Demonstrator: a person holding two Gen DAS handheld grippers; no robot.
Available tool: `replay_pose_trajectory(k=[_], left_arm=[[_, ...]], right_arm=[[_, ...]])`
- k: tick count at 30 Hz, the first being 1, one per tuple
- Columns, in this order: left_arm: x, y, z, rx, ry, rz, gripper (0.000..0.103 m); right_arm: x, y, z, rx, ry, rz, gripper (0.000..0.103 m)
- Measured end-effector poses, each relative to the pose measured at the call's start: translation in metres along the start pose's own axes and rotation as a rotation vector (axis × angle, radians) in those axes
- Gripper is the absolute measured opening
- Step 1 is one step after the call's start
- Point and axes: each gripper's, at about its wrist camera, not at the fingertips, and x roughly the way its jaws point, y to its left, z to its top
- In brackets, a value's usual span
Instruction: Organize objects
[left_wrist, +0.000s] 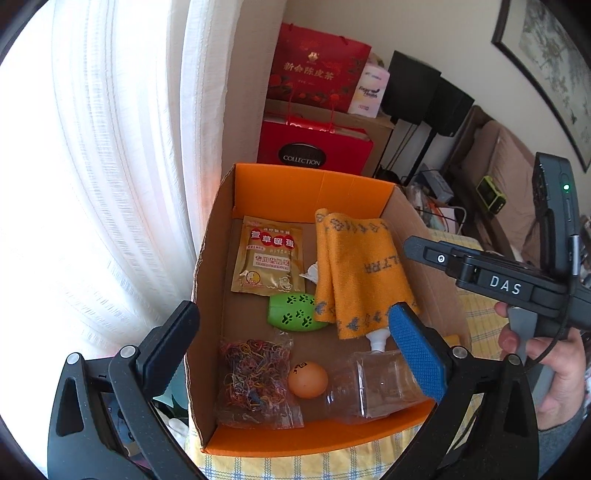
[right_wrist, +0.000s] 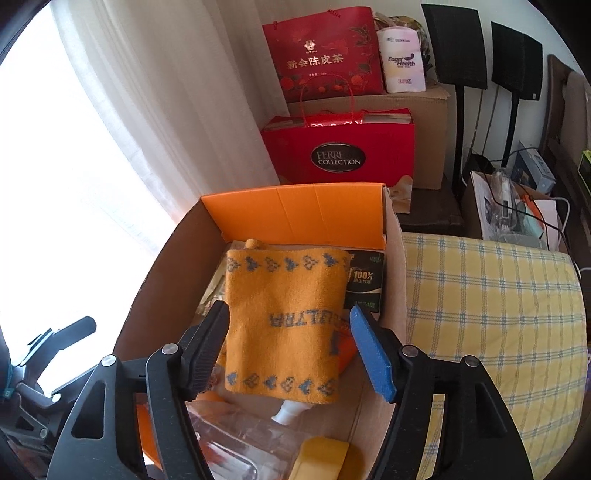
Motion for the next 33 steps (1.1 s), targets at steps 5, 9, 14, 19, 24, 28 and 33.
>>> replay_pose_trajectory(k=[5, 9, 14, 19, 24, 28, 33], left_arm=[[-0.005, -0.011, -0.004, 0.035, -0.007, -0.003, 0.103], [-0.008, -0.024, -0.009, 0.076, -0.009, -0.021, 0.103], [-0.013, -0.034, -0.012, 0.081, -0.018, -0.038, 0.103], [-0.016, -0.046, -0.017, 0.098, -0.015, -0.041, 0.103], [-0.018, -0.055, -0.028, 0.088, -0.027, -0.031, 0.103], [-0.025, -0.061, -0.041, 0.069, -0.053, -0.037, 0.103], [-0.028, -0.076, -0.056, 0.087, -0.027, -0.050, 0.103]], right_arm=[[-0.019, -0.003, -0.007, -0.025, -0.024, -0.023, 0.081], [-0.033, -0.003, -0.014, -0.075, -0.028, -0.120, 0.082], [-0.046, -0.008, -0.026, -0.090, -0.032, -0.172, 0.084], [-0.058, -0.014, -0.038, -0.086, -0.048, -0.198, 0.085], [-0.074, -0.020, -0.055, -0.072, -0.071, -0.215, 0.086], [-0.089, -0.024, -0.070, -0.061, -0.089, -0.228, 0.088], [-0.109, -0.032, -0.089, -0.034, -0.115, -0.233, 0.091]])
